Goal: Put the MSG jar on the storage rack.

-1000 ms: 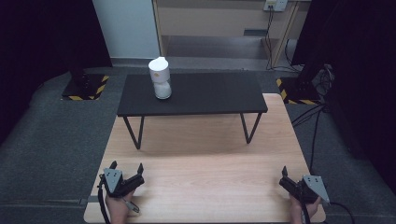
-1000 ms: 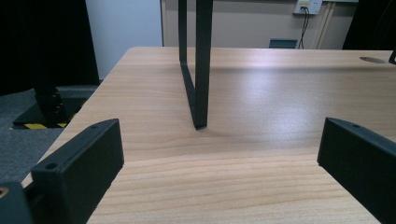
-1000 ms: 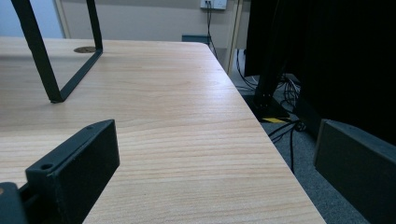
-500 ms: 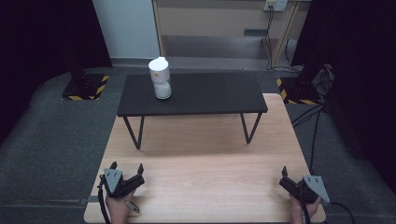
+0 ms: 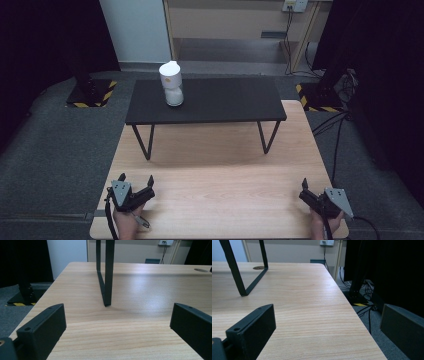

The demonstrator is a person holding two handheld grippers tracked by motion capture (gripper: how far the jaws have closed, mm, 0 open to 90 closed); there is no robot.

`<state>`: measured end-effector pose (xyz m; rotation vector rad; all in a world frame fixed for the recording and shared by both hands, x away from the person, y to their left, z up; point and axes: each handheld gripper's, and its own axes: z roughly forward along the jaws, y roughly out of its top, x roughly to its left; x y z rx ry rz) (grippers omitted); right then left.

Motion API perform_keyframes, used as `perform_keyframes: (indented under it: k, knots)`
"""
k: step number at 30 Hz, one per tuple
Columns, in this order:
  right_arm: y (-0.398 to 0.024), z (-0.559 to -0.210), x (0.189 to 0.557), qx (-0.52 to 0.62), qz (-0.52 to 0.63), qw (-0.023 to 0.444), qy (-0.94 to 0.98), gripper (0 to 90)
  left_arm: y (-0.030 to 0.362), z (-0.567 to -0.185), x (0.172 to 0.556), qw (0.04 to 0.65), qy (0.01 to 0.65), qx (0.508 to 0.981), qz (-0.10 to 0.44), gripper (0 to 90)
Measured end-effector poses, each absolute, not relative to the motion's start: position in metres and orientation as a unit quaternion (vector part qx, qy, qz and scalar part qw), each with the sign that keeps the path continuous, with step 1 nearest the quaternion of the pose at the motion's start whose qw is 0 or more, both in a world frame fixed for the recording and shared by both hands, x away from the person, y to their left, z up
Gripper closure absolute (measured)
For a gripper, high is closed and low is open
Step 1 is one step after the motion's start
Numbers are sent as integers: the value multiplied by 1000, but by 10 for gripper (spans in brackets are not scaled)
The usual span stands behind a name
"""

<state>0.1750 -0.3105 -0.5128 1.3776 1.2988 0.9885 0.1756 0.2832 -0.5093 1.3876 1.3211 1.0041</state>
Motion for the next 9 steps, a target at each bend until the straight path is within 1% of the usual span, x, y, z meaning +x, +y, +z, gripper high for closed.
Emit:
perform_keyframes:
  k: [9]
  knots:
    - [-311,-513,175,564,408,481,533,5,283,-509,176,470,541,565,408,0]
